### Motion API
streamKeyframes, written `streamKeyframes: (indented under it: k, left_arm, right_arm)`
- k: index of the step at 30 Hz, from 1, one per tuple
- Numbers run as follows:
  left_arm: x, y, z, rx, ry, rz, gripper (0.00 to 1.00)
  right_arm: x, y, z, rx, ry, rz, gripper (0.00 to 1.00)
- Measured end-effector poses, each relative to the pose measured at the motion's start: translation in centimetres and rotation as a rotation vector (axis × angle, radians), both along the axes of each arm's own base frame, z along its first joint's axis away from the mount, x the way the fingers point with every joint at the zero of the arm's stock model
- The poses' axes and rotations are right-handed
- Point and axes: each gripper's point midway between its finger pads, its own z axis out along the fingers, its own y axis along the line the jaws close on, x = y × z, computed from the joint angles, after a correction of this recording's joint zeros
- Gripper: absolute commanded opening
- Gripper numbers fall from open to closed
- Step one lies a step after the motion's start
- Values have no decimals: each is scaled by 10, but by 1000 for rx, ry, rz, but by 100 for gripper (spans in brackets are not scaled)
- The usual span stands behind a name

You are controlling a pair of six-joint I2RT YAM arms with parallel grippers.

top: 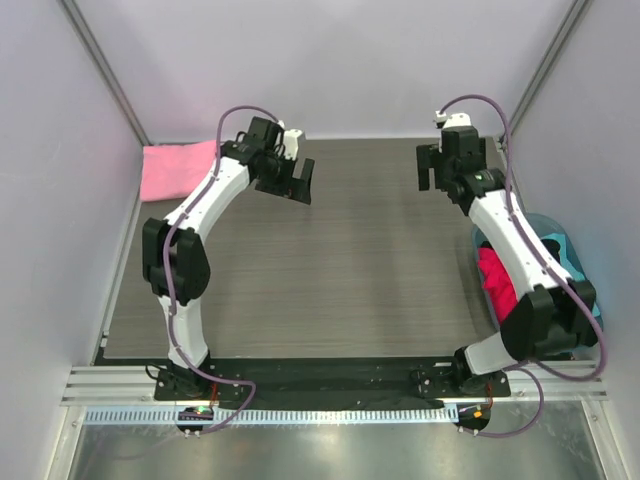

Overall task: Fold and stack the t-shirts
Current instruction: Grab the tshirt from the pile

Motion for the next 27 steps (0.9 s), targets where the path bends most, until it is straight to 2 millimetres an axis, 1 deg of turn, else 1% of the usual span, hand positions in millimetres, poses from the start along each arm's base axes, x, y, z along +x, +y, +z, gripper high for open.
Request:
streamKeyframes:
  k: [2, 4, 6, 7, 9, 10, 13, 15, 16, 18, 20, 21, 23, 24, 25, 27]
  left_arm:
    - [-1, 7, 6, 40, -38, -26, 100]
    - [-6, 14, 13, 75, -68, -57, 100]
    - [-11, 18, 19, 105, -87, -91, 100]
    - [-15, 20, 21, 117, -95, -109, 100]
    - [-21, 23, 24, 135, -98, -143, 95]
    - [-23, 23, 24, 142, -96, -157, 92]
    - [-28, 26, 21, 165, -88, -185, 89]
    - [-32, 28, 18, 179, -76, -197, 88]
    - [-33, 29, 17, 186, -73, -205, 86]
    - [-37, 32, 14, 204, -56, -222, 85]
    - [-38, 36, 12, 234, -27, -239, 81]
    - [-36, 36, 11, 248, -12, -245, 80]
    - [-25, 36, 12, 274, 1, -255, 78]
    - [-19, 34, 9, 281, 3, -257, 79]
    - [-16, 34, 5, 289, 11, -260, 79]
    - [-19, 38, -8, 318, 53, -273, 79]
  right_arm:
    - [-16, -15, 16, -65, -23, -3, 100]
    - [-34, -36, 31, -136, -36, -14, 97]
    - [-52, -57, 43, -196, -40, -34, 92]
    - [-62, -68, 49, -229, -37, -43, 86]
    - [-83, -87, 61, -294, -21, -59, 83]
    - [-92, -93, 65, -321, -13, -62, 82]
    - [-119, -104, 71, -405, 32, -46, 81]
    - [-131, -110, 66, -459, 78, -31, 80]
    - [-137, -112, 61, -484, 111, -20, 78]
    - [-145, -117, 45, -531, 179, 5, 77]
    - [-152, -119, 27, -567, 255, 39, 72]
    - [-155, -121, 18, -580, 290, 52, 71]
    - [-162, -124, 0, -599, 355, 79, 67]
    - [-163, -124, -3, -601, 366, 82, 66]
    - [-166, -127, -11, -608, 393, 88, 65]
    - [-169, -130, -20, -613, 428, 92, 63]
